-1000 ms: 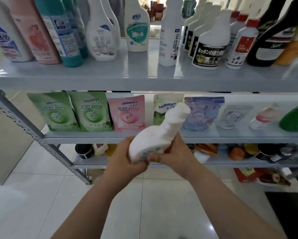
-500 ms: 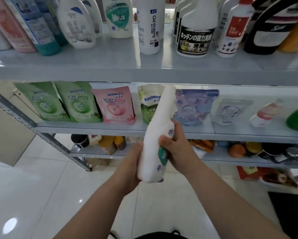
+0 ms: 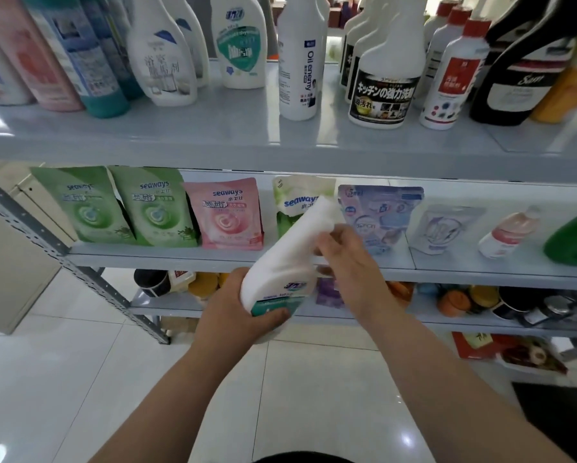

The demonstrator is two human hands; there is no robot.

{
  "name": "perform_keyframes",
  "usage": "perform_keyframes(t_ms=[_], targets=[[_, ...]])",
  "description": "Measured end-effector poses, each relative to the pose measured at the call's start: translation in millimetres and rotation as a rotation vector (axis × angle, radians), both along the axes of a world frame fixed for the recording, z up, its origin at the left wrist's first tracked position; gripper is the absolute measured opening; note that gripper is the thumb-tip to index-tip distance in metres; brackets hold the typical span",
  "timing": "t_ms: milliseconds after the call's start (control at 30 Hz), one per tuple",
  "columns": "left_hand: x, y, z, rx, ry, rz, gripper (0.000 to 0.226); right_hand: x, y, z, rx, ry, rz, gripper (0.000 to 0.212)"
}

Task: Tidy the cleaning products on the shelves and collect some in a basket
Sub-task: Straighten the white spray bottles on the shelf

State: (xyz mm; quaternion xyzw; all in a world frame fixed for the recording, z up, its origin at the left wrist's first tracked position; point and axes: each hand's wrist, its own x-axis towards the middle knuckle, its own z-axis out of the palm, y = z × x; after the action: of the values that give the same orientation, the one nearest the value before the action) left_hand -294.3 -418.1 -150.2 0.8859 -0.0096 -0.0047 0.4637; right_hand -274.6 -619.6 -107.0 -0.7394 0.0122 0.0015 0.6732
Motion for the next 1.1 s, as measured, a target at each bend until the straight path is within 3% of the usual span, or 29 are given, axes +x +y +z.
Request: perform_keyframes(t_ms=[133, 267, 367, 433, 567, 633, 700, 767, 833, 900, 1033, 1100], targets=[[2.1, 19.2, 1.5, 0.116, -0.075, 0.016, 0.068, 14.9, 3.1, 33.3, -0.361, -0.194, 0.014, 0.027], [9.6, 43.9, -0.9, 0.297, -0.242, -0.03, 0.069, 28.1, 15.0, 55.7, -0.954, -0.248, -0.02, 0.043], [14.2, 61.8, 4.7, 0.342, -0.281, -0.09, 0.069, 31.5, 26.0, 69.5, -1.149, -0.241, 0.011, 0.037], [16.2, 74.6, 10.5, 0.267, -0.216, -0.14, 0.066, 30.7, 35.7, 73.3, -1.205, -0.37, 0.025, 0.036], [22.5, 96.1, 16.0, -0.06, -0.067, -0.282, 0.065, 27.4, 57.3, 73.0, -0.942, -0.748, -0.047, 0.039], [22.8, 100.0, 16.9, -0.155, -0.036, -0.307, 0.065, 31.7, 66.6, 65.0, -0.729, -0.784, -0.093, 0.042], [23.0, 101.1, 16.6, -0.224, -0.011, -0.282, 0.065, 34.2, 79.0, 53.3, -0.441, -0.684, -0.129, 0.034], [25.5, 102.3, 15.7, -0.289, 0.043, -0.251, 0.071, 30.4, 96.3, 38.4, -0.076, -0.421, -0.13, 0.032], [29.1, 104.6, 15.9, -0.387, 0.116, -0.233, 0.076, 24.4, 111.4, 14.0, 0.226, -0.112, -0.047, 0.046], [31.9, 104.9, 15.6, -0.499, 0.148, -0.254, 0.072, 15.3, 122.4, -4.2, 0.375, 0.058, 0.047, 0.044], [36.9, 97.9, 12.5, -0.646, 0.148, -0.2, 0.049, 11.7, 122.2, -7.7, 0.729, 0.187, 0.074, 0.042], [41.2, 91.0, 11.1, -0.705, 0.169, -0.112, 0.037, 12.5, 121.5, -7.1, 0.747, 0.185, 0.099, 0.047]])
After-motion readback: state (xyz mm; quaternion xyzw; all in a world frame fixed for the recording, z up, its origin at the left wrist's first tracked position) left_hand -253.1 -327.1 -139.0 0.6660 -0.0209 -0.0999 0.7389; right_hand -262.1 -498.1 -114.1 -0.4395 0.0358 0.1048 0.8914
